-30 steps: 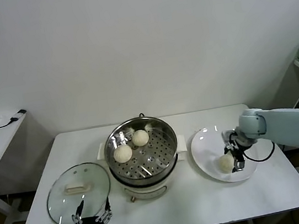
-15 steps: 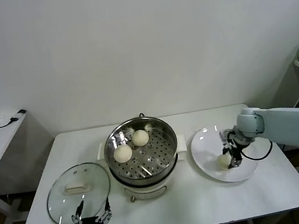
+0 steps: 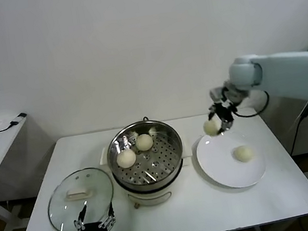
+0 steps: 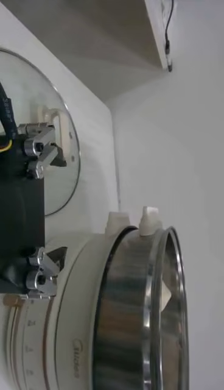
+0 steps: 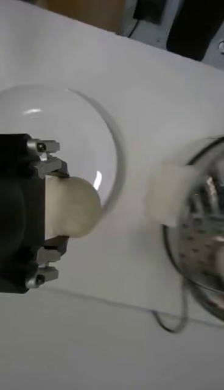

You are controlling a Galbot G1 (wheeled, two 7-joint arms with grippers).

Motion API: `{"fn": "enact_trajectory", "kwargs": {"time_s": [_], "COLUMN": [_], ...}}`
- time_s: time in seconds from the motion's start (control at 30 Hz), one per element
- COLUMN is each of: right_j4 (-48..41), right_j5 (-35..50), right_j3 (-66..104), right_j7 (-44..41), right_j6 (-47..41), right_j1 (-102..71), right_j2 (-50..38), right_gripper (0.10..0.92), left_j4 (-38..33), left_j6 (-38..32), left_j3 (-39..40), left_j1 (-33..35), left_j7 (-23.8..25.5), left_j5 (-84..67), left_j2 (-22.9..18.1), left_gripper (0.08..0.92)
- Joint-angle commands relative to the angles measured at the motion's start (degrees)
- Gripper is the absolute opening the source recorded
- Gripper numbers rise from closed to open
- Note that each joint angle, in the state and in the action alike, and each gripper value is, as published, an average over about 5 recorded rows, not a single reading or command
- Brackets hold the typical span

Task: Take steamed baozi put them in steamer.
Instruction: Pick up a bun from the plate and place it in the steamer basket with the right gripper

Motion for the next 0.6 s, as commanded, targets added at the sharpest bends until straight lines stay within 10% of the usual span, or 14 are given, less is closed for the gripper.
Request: {"fn": "enact_trajectory", "kwargs": {"time_s": [0.03, 0.6], "right_j4": [6.40, -2.83], "right_j5": [-2.26, -20.91], "right_j3": [6.29, 8.12], "right_j7": [-3.55, -0.21], "right_j6": [14.31, 31.95], "right_j1": [6.43, -13.81], "right_j2": [14.37, 26.92], "right_gripper": [0.645, 0.642], "left_j4": [-0.09, -0.13], "left_j6": [-0.03, -0.27], "left_j3": [0.00, -0.66], "left_j1": [0.03, 0.37], "left_j7": [-0.01, -0.14], "left_j5": [-0.04, -0.43], "left_j2": [0.07, -0.13], "left_gripper": [0.823, 0.823]}}
